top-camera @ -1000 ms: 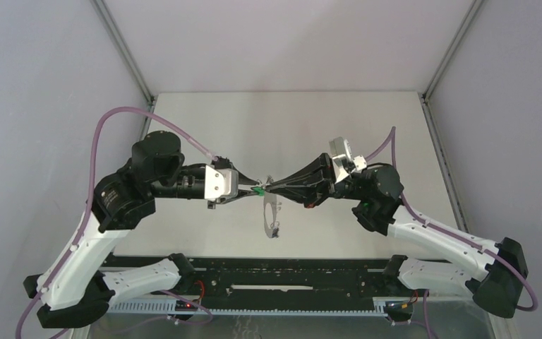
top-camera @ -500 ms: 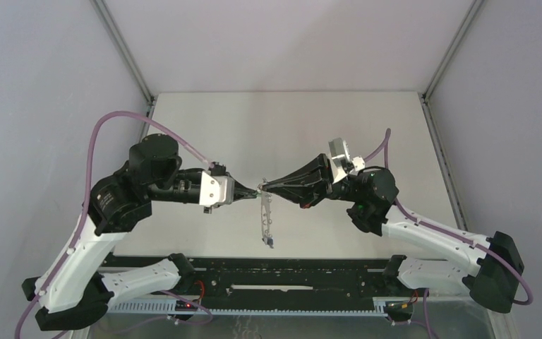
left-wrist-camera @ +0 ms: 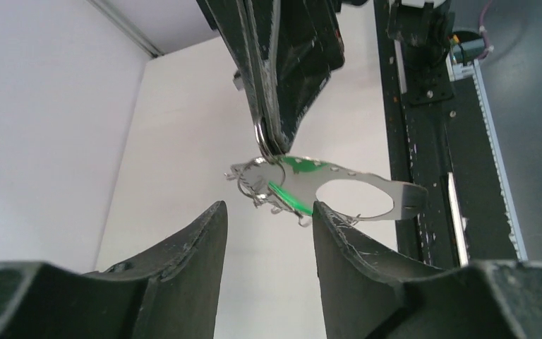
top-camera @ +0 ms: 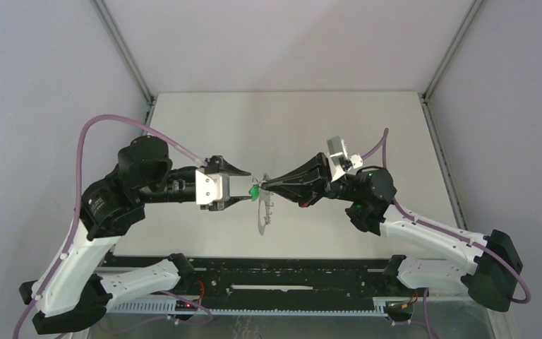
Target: Put the keys on the keyring
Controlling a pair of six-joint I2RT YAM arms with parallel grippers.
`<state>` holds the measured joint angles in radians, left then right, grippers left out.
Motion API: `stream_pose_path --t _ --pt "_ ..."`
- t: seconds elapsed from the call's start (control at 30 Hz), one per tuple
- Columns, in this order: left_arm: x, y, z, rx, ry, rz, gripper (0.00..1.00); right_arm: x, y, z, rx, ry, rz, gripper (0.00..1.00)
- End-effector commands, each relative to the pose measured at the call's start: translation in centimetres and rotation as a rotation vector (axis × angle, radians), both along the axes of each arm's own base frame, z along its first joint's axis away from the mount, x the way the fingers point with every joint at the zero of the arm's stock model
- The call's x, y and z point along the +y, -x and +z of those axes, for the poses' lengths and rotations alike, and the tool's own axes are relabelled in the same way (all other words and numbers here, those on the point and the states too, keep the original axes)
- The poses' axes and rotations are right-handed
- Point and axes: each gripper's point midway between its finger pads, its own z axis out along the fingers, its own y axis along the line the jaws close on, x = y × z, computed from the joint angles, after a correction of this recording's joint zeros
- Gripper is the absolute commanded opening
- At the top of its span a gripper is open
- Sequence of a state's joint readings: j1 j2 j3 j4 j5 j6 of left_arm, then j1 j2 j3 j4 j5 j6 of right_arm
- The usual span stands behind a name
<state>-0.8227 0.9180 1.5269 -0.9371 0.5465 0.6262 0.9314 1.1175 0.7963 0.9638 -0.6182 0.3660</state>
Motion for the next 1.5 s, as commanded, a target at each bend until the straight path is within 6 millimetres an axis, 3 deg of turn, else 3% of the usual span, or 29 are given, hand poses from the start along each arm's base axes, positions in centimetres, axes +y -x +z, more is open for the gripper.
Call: stream_pose_path --t 0.0,0.1,0.27,0.83,0.97,1.17,1.47 --pt "-0.1 1.1 4.6 -0.011 0.135 -0.015 0.52 -0.3 0.4 1.1 -0.024 -0.047 0.006 0.0" --pt "-0.6 2.3 4.3 0.036 0.13 -0.084 0.51 0.1 0.4 0.6 -0.026 -0.012 0.003 0.0" --pt "-1.1 2.6 3.2 0.082 0.099 -0.113 0.42 0.8 0.5 0.2 -0.039 0.037 0.007 0.0" --pt "-0.9 0.5 0.0 0.107 0.001 -0.018 0.37 0.7 1.1 0.6 -0.073 0.054 -0.005 0.0" --pt "-0.5 0.6 0.1 0.105 0.008 -0.003 0.37 0.7 1.0 0.5 -0.074 0.058 -0.013 0.0" --pt "-0.3 0.9 -0.7 0.119 -0.01 -0.009 0.28 0.5 1.1 0.9 -0.076 0.043 -0.013 0.0" --pt "-0.9 1.0 -1.2 0.147 -0.008 -0.025 0.27 0.8 1.3 1.0 -0.079 0.052 -0.005 0.0"
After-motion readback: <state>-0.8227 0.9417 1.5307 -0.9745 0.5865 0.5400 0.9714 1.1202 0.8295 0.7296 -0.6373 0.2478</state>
